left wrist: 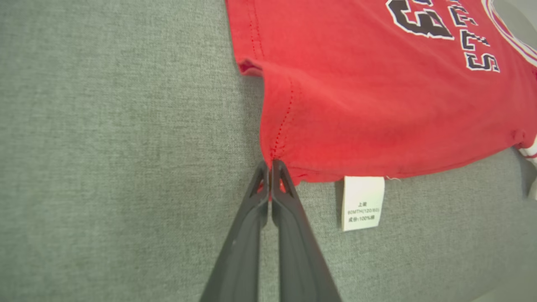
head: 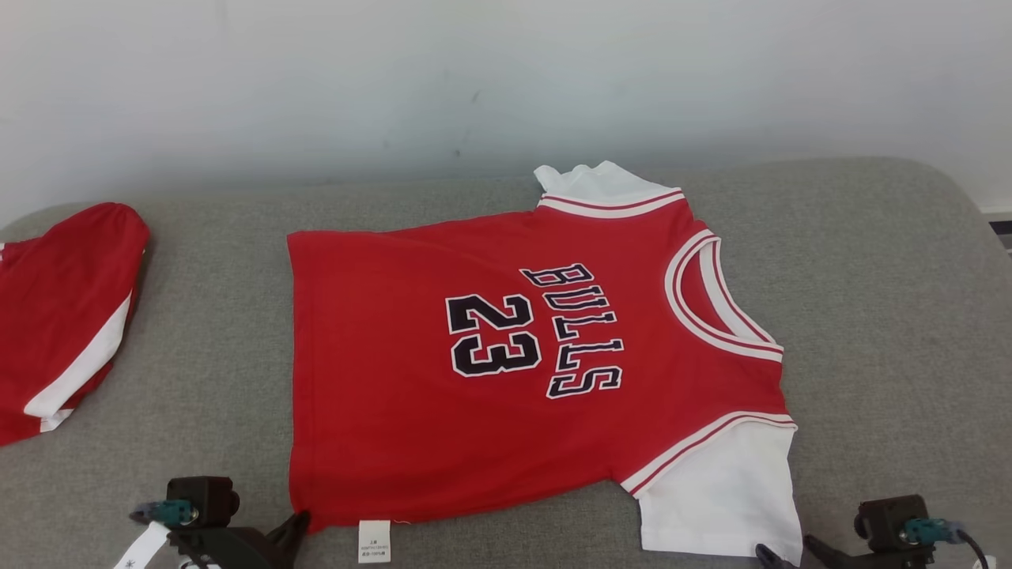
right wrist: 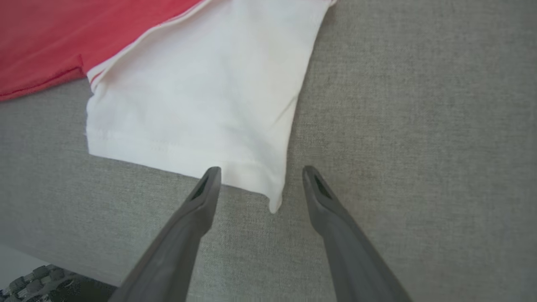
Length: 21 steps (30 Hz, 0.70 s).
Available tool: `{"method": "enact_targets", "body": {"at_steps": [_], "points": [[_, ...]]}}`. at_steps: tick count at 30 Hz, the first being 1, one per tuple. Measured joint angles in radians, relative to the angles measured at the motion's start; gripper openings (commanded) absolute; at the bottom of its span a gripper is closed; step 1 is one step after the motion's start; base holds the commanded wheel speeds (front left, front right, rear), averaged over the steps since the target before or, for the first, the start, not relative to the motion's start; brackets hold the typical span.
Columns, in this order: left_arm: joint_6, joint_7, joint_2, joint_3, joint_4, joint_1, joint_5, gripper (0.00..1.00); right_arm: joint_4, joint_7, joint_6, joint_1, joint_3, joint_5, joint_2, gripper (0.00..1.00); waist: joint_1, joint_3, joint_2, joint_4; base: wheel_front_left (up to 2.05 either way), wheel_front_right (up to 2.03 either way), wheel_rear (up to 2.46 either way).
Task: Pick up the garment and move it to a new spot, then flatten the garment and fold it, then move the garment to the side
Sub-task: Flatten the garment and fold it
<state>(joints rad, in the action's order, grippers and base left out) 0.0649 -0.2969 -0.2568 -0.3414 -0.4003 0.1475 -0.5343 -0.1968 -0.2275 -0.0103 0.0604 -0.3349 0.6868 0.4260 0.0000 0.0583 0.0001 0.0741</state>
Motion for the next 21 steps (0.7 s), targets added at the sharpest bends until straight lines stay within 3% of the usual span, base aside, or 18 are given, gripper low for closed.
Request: {"method": "enact_targets", "body": {"at_steps": [5,6,7,8,17,21], "points": [[0.007,0.017,0.01,-0.002,-0.015,0.004,0.0,0.0,-0.029,-0.047,-0.007,-0.008,-0.019,0.006,-0.014,1.0,0.0,0.01,0.0,0.01,0.0,0.0,0.0],[0.007,0.018,0.012,-0.004,-0.017,0.004,0.0,0.0,-0.033,-0.052,-0.007,-0.012,-0.022,0.005,-0.012,0.76,0.0,0.011,0.0,0.012,0.0,0.0,0.0],[0.007,0.02,0.013,-0.004,-0.02,0.005,0.0,0.0,-0.038,-0.055,-0.008,-0.015,-0.022,0.005,-0.012,0.26,0.0,0.013,0.0,0.014,0.0,0.0,0.0],[0.007,0.026,0.015,-0.005,-0.024,0.005,0.0,0.0,-0.044,-0.063,-0.008,-0.019,-0.024,0.005,-0.011,0.0,0.0,0.014,0.0,0.015,0.0,0.0,0.0],[0.016,0.061,0.016,0.007,-0.051,0.008,-0.002,0.0,-0.051,-0.072,-0.002,-0.041,-0.011,0.012,-0.01,0.0,0.0001,0.015,0.0,0.021,0.0,0.0,0.0],[0.016,0.075,0.003,0.016,-0.064,0.006,-0.002,0.0,-0.03,-0.065,0.011,-0.04,0.034,0.069,-0.008,0.0,0.0001,-0.002,0.0,0.017,0.0,0.0,0.0]]}}
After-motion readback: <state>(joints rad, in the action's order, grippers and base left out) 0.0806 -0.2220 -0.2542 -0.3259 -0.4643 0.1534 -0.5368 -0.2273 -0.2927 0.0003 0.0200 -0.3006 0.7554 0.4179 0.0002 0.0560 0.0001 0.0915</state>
